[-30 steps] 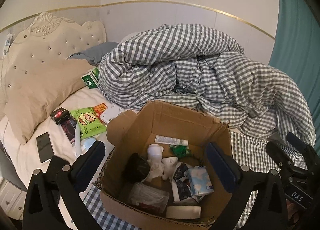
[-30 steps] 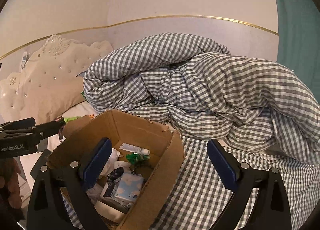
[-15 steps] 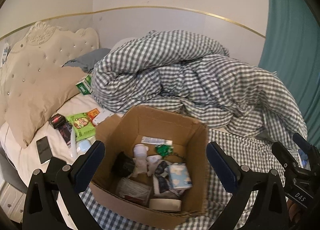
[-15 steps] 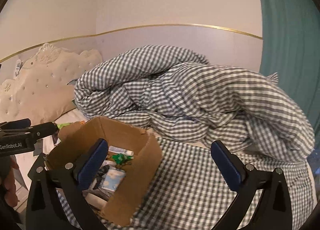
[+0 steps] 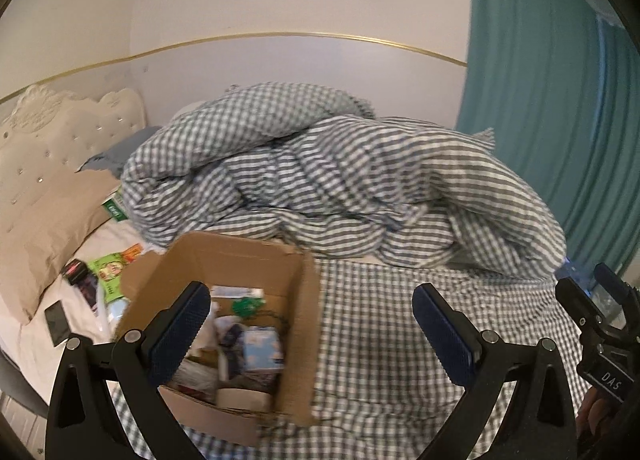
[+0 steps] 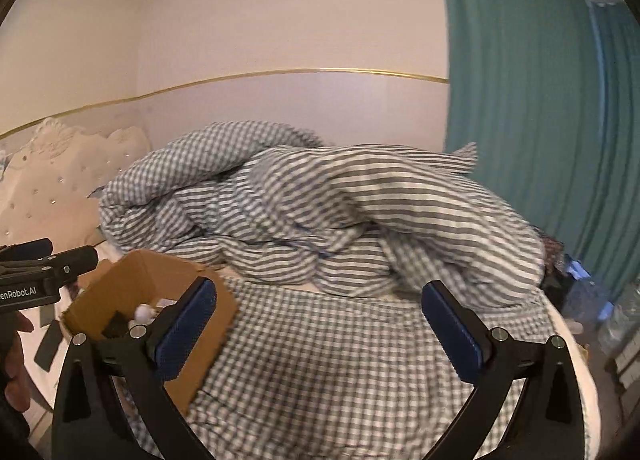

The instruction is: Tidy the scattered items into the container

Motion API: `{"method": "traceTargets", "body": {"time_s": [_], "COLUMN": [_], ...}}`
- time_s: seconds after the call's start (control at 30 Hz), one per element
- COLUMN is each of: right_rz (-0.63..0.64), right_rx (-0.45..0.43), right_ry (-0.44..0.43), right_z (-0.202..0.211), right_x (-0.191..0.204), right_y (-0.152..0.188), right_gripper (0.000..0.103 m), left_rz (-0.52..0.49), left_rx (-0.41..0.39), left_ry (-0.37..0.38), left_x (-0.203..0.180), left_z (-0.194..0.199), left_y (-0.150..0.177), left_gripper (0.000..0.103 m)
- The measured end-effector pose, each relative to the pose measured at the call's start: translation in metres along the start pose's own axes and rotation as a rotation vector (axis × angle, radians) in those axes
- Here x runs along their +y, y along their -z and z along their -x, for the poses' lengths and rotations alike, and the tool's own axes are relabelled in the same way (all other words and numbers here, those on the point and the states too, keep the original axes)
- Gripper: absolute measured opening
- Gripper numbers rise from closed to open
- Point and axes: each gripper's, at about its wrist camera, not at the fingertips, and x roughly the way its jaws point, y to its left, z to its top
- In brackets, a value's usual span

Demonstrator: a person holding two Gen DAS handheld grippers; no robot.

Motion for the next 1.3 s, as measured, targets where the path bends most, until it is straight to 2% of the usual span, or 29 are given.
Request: {"method": "traceTargets", "body": {"time_s": [0.43, 0.73, 1.3], "right_rz": [-0.085, -0.118, -0.081], "right_rx": [0.015, 0.030, 0.056], "right_ry": [0.124, 0.177, 0.149], "right_z": [0.041, 0.055, 0.043], "right_x": [-0.086, -0.116, -0.095], "right_y": [0.019, 0.030, 0.032], "right_gripper": [0.103, 0.103, 0.103], "left_rz": [-0.092, -0.123, -0.102], "left_rx": [0.012, 0.026, 0.042], "left_ry": [0.101, 0.134, 0.127], "left_x": [-0.086, -0.112, -0.097], "left_z": [0.013, 0.015, 0.013], "left_y": [0.009, 0.013, 0.016], "left_gripper": [0.103, 0.103, 0.103]}}
